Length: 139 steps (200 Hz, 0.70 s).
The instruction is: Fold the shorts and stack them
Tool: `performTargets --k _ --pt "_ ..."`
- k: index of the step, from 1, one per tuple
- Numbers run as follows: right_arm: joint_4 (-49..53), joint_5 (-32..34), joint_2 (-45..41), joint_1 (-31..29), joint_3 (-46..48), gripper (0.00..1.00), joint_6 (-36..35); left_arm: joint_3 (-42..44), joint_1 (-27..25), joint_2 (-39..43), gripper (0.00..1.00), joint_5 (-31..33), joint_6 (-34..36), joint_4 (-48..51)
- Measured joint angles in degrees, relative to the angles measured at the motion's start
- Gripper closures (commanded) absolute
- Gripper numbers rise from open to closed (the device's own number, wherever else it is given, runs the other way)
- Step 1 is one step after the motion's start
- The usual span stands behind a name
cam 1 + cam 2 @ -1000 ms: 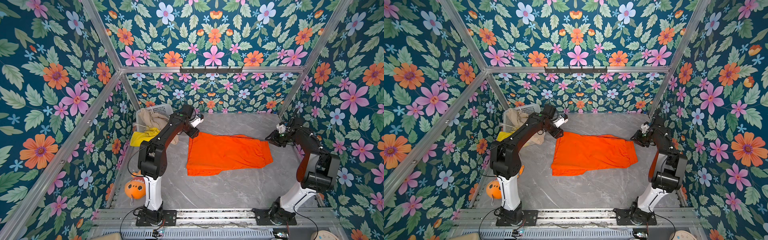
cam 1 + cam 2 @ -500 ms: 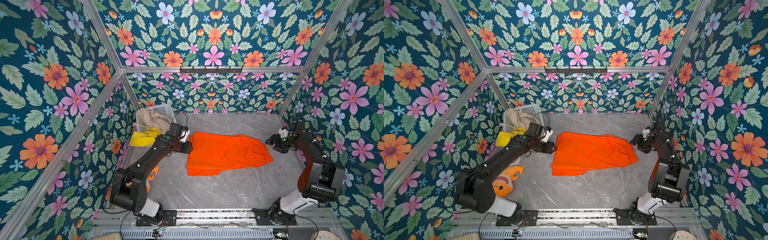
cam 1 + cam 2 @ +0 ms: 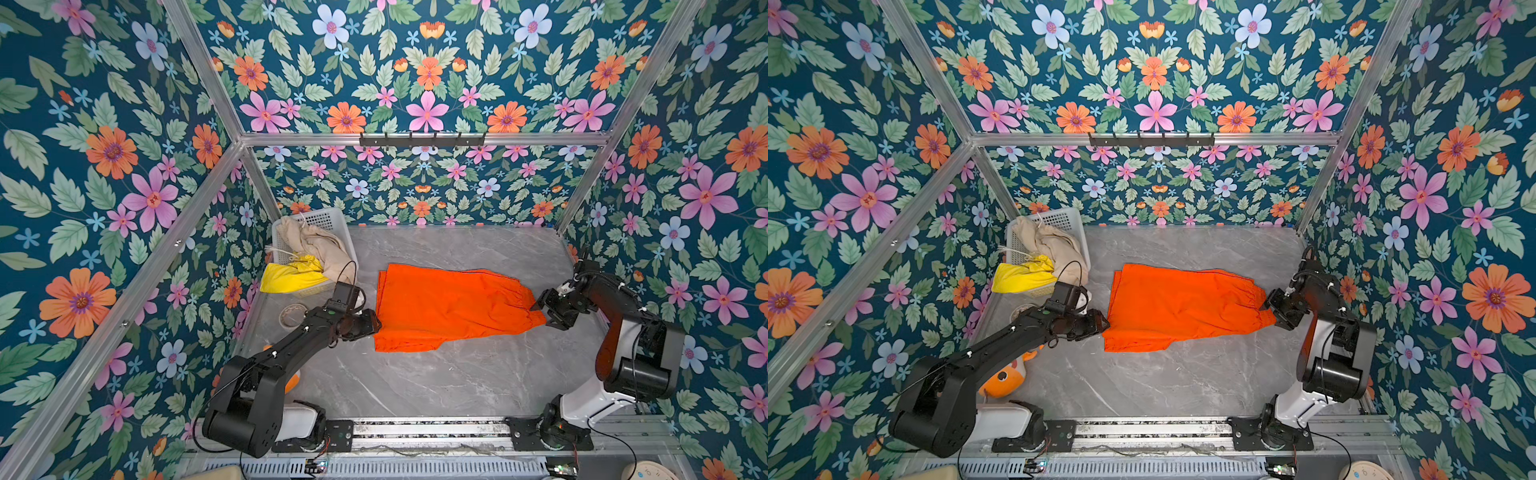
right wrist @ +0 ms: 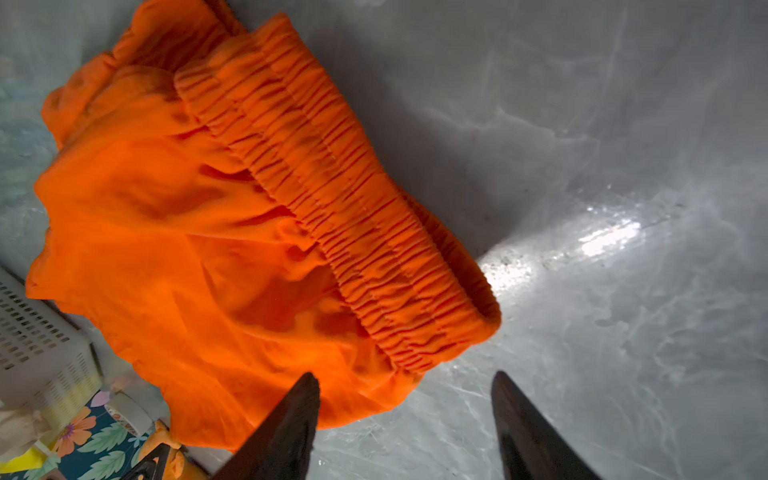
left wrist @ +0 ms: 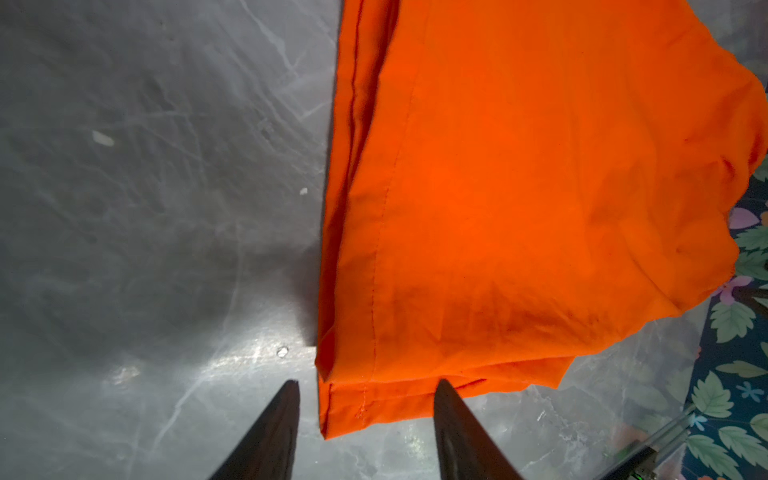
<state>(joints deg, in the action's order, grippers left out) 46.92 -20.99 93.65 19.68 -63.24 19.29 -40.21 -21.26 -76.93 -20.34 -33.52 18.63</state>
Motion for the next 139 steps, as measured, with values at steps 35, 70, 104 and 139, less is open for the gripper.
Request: performTargets --k 35,70,104,139 --pt "-0.2 0.6 0.6 0.0 1.1 0.34 0.6 0.6 0.0 -1.3 0.49 -0.2 -2.5 -1.8" --pt "-0.5 0.6 0.8 0.0 1.1 0.34 1.4 1.0 0.0 -2.6 0.50 -0.6 -4.3 -3.1" --pt "-0.6 0.6 0.8 0.0 1.1 0.34 1.6 1.7 0.0 -3.4 0.55 -1.0 -5.5 -4.0" --pt "-0.9 0.4 0.8 0.0 1.2 0.34 1.7 1.9 0.0 -5.4 0.55 -1.0 -5.7 -5.9"
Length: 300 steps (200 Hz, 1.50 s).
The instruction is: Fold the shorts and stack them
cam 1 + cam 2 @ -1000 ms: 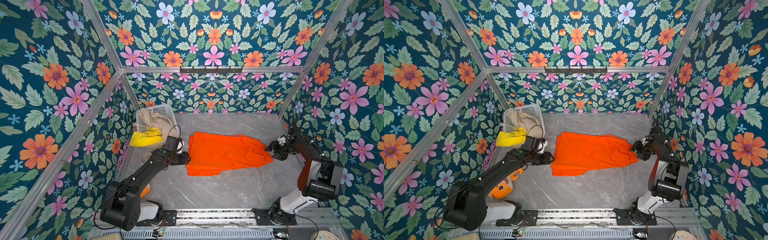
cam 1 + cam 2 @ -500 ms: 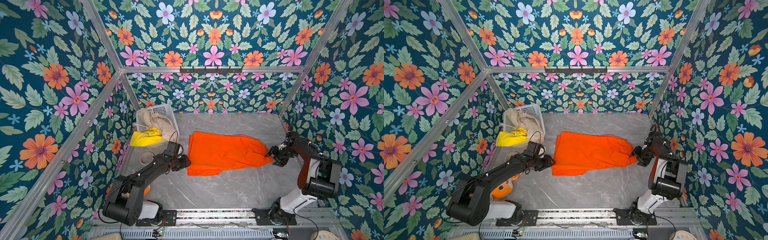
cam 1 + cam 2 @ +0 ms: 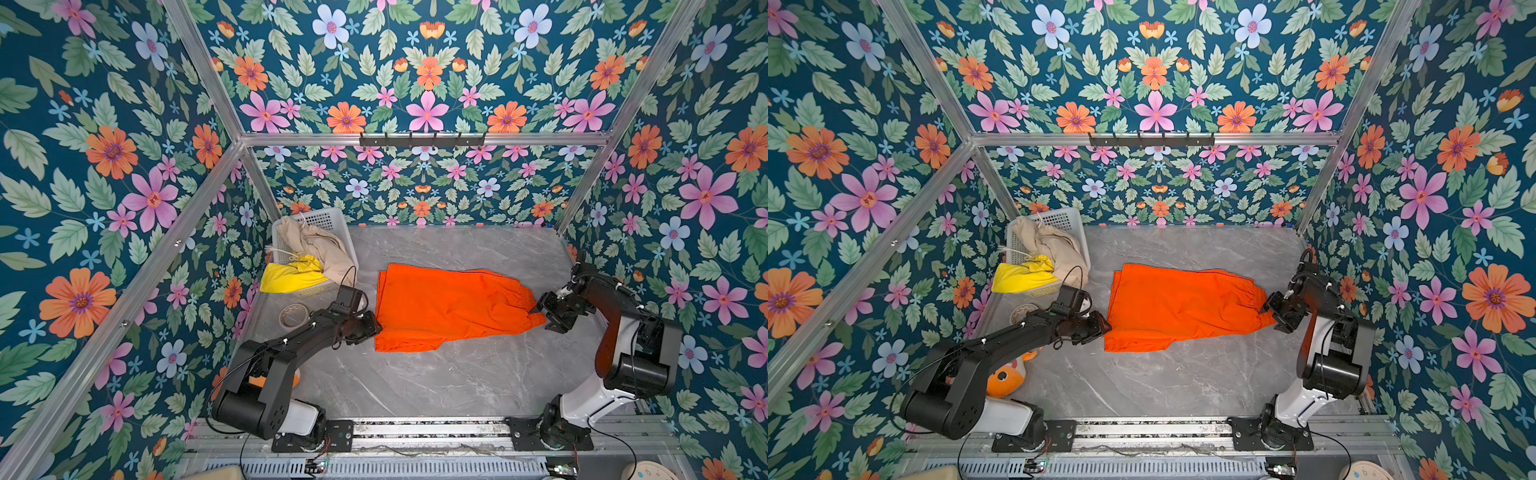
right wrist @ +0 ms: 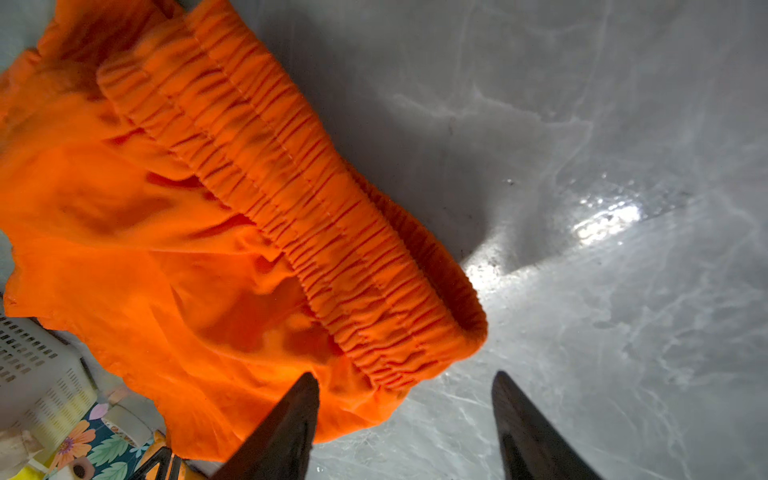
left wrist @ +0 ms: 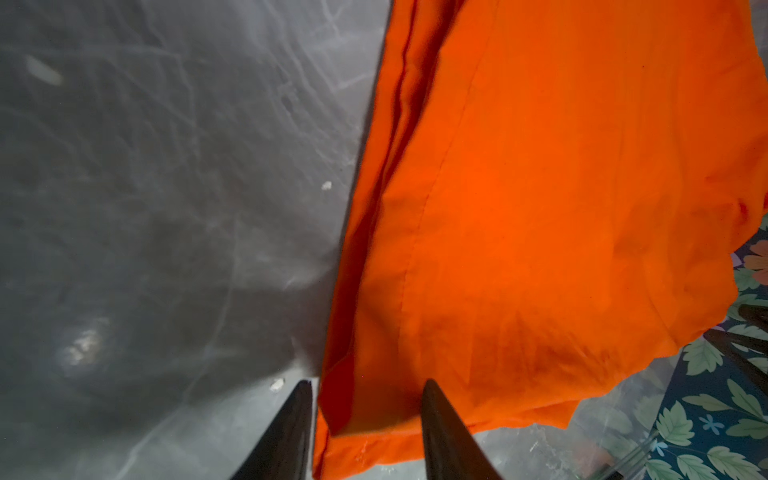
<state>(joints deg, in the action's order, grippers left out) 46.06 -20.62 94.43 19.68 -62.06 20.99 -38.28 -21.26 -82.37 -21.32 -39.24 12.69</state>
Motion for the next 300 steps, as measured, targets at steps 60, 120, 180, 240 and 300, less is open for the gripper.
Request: performTargets --k 60,120,180,240,300 --pt "-0.1 -0.4 -1.2 0.0 -0.1 0.34 -0.3 -0.8 0.0 -2.2 0.88 -0.7 -1.1 -2.3" --pt "0.3 -0.5 -4.2 0.0 -0.9 0.34 -1.3 -5.1 0.0 3.7 0.99 -0.4 0.2 1.6" --pt "0.5 -1.6 -4.2 -0.3 -1.0 0.34 -2.1 -4.9 -0.1 10.7 0.97 -3.5 0.6 9.3" --pt "0.4 -1.6 -3.9 -4.8 -2.7 0.34 -2.1 3.9 -0.6 11.4 0.82 -5.5 -0.1 10.5" --pt "0.1 -1.6 -3.8 -11.5 -7.1 0.35 -1.7 1.3 -0.8 11.8 0.46 -4.5 -0.5 12.4"
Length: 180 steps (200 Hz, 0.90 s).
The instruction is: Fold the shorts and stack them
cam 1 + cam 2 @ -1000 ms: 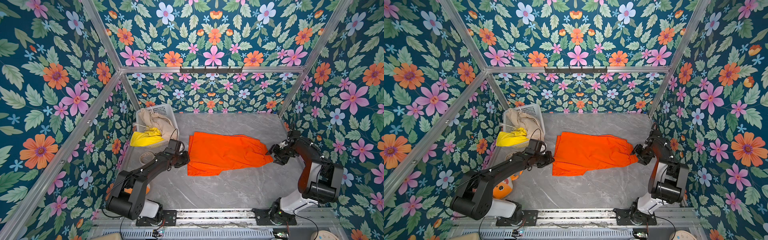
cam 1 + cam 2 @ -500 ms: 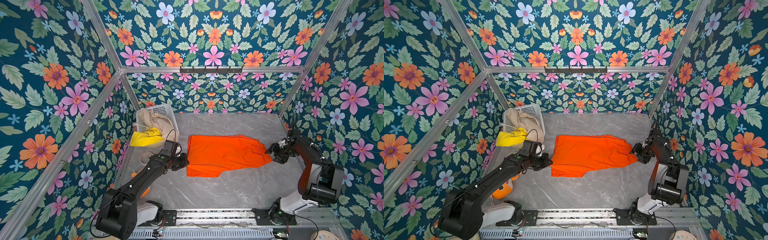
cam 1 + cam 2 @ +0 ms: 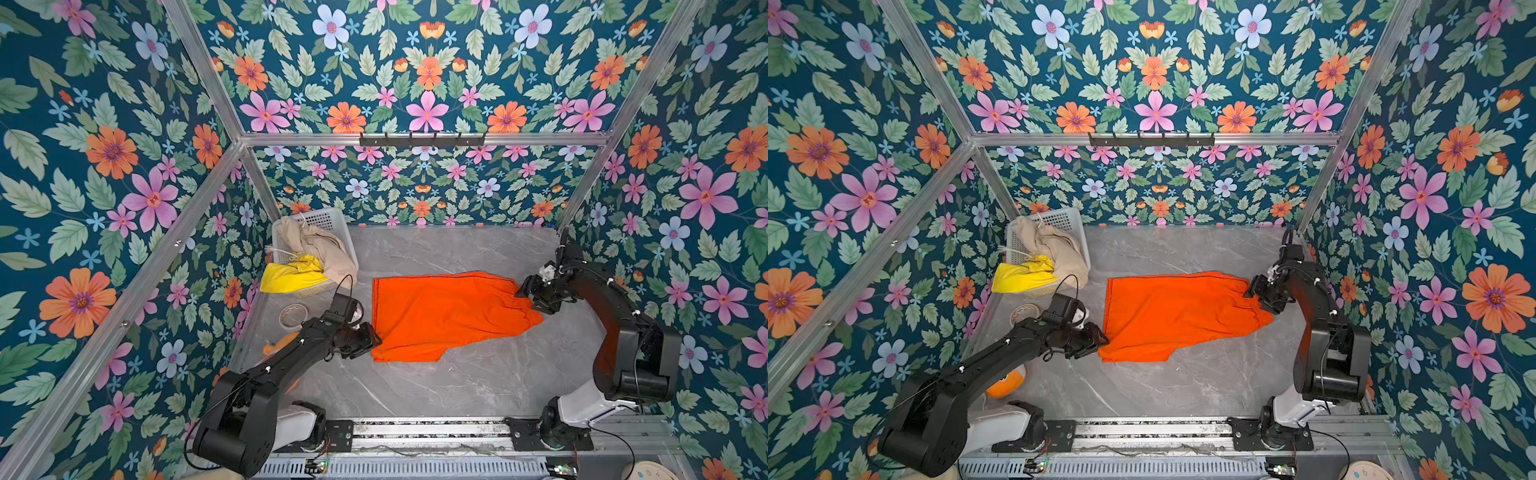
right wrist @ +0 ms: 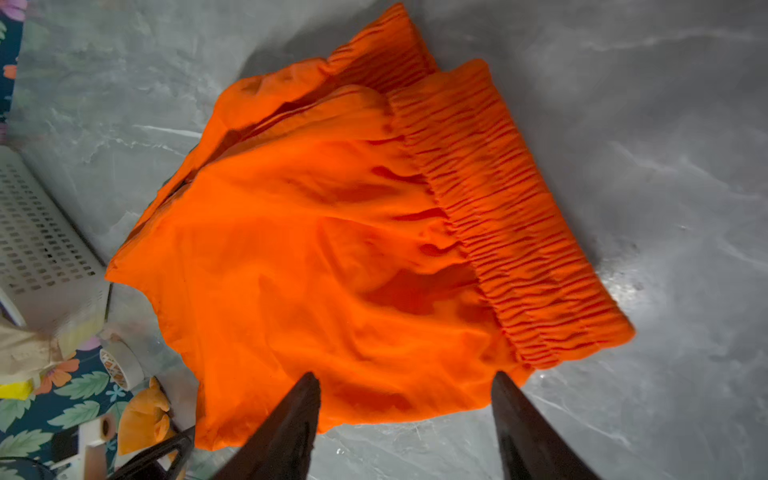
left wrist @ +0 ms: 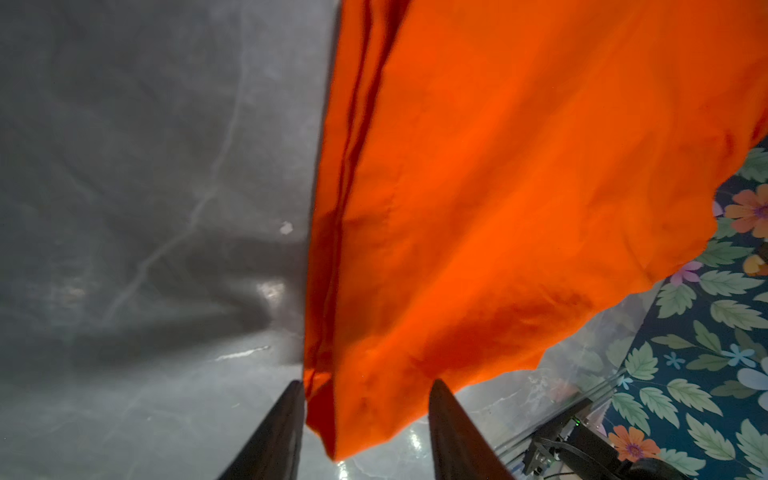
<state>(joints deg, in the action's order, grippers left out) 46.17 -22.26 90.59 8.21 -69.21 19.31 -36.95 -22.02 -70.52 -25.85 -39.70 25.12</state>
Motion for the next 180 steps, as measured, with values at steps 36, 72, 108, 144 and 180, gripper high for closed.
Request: performTargets --k 36,72,108,144,180 --pt "-3.4 -0.2 1.4 -8.3 -2.2 0.35 0.6 -8.4 -0.3 0.2 0.48 0.5 1.3 1.4" --pt "-9.8 -3.9 4.1 -14.1 -1.4 0.36 4.9 -14.5 -4.5 -5.7 0.49 0.7 2.6 -0.7" --pt "-16.1 -6.3 8.5 -15.0 2.4 0.36 9.1 -13.8 -9.1 -14.2 0.49 2.0 2.3 -6.9" --pt "-19.2 -5.0 10.2 -12.3 6.8 0.36 10.6 -8.7 -11.0 -18.5 0.49 3.4 0.9 -12.3" --pt "-22.0 -6.7 9.6 -7.5 11.6 0.35 11.9 -3.6 -11.0 -17.4 0.49 4.9 0.6 -16.0"
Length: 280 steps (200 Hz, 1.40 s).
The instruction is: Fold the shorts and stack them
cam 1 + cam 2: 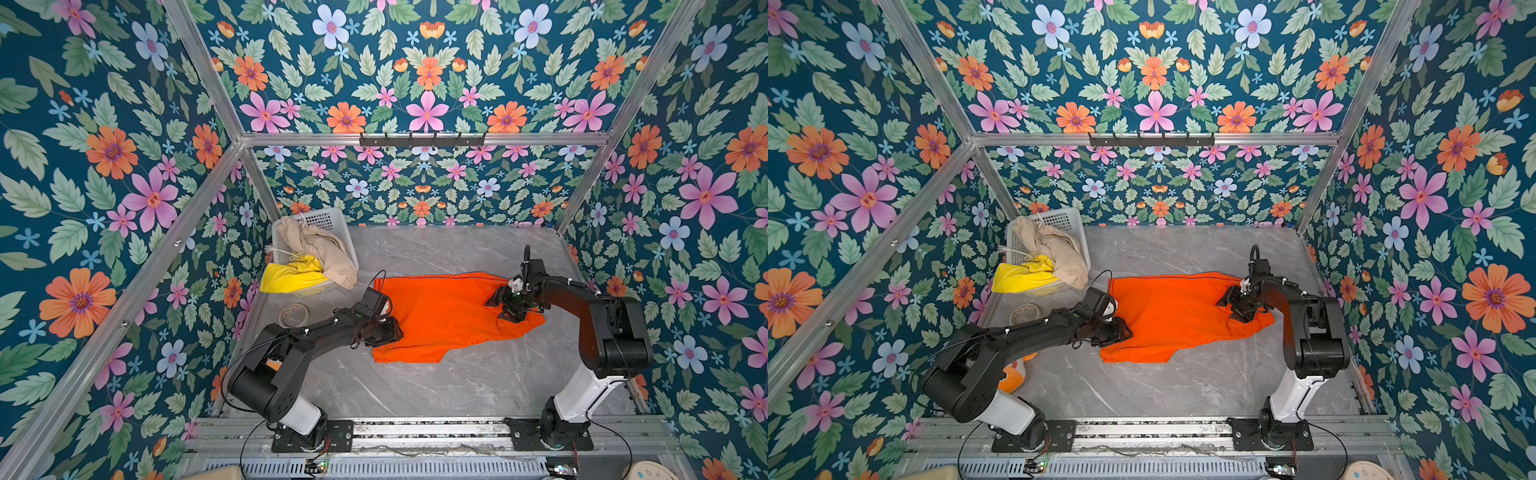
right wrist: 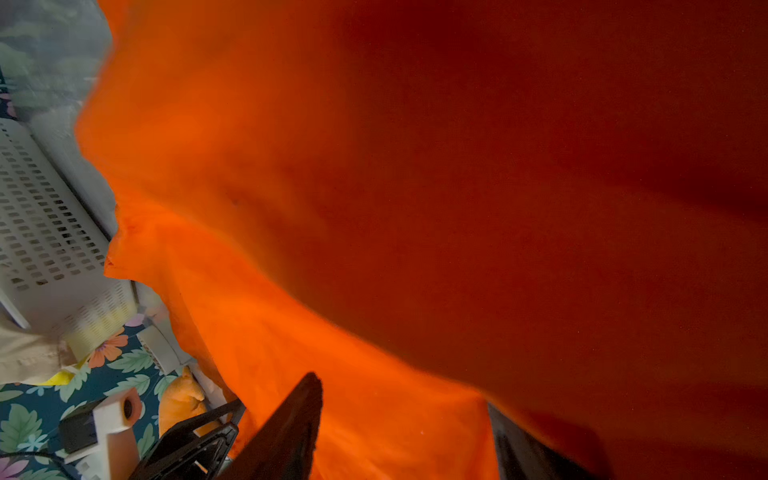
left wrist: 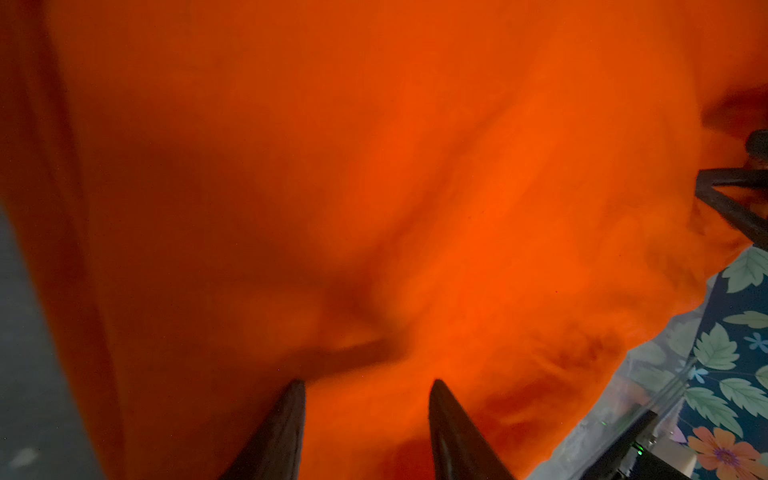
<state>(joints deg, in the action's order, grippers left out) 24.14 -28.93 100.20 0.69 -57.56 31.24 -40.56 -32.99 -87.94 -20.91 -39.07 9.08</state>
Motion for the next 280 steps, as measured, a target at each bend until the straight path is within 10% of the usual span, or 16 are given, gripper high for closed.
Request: performTargets --k 104,204,254,280 --pt "9.9 -1.0 -13.7 25.3 3.8 0.22 -4.4 5.1 4.7 4.9 0.46 2.3 1.9 -1.7" --pt "-4.3 -11.5 -12.6 20.1 17.7 0.23 7.8 3.1 5.6 3.5 0.46 2.4 3.7 0.3" --pt "-13.0 -9.2 -11.2 19.3 19.0 0.65 10.5 2.9 5.6 4.2 0.45 2.8 3.6 1.6" --pt "-13.3 -7.1 -14.8 16.4 18.5 0.71 9.0 -0.9 5.6 5.8 0.41 4.3 4.3 7.6"
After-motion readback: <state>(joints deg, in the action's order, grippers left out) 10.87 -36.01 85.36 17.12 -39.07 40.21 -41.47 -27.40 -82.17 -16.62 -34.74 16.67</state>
